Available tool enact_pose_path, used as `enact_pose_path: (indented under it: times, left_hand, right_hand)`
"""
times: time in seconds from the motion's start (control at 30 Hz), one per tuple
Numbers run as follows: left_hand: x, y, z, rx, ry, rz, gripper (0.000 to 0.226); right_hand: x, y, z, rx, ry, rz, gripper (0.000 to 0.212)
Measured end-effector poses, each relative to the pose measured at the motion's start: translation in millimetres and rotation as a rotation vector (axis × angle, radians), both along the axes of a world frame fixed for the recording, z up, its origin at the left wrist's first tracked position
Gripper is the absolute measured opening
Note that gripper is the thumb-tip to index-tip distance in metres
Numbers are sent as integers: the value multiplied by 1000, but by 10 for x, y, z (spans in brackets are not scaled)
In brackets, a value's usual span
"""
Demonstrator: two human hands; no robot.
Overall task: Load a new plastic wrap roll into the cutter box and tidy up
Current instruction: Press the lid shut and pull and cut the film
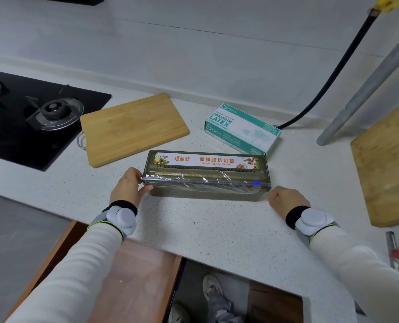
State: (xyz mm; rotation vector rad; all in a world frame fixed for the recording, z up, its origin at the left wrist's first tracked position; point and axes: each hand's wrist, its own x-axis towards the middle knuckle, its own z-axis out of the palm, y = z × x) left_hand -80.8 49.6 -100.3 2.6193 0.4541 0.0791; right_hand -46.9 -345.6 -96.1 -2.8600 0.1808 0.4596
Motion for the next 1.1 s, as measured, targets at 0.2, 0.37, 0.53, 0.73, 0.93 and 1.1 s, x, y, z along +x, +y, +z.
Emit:
enact_pose_path:
  times: [0.2,0.37,0.53,0.73,0.93,1.1]
  left_hand:
    - [7,-17,16,-28,17,-13,38]
    - [-10,-28,35,-22,26,0,39]
    - [-54,-83,94,-7,-2,-21,65]
    - [-58,-603,316,260,-241,-290,88]
    - [0,-1594,482,272,-343,-763,40]
    - [90,-1995,397,206,-278,-817,33]
  right_hand:
    - [-89,47,-30,369,-267,-136,13]
    - [-291,191,-131,584,-266,-304,18]
    - [-402,276,-150,730,-323,-352,20]
    - [-390,337,-107,767,-355,-340,19]
    - [-395,336,-130,835,-303,-391,17]
    - [-367,402,-181,916,-144,-494,21]
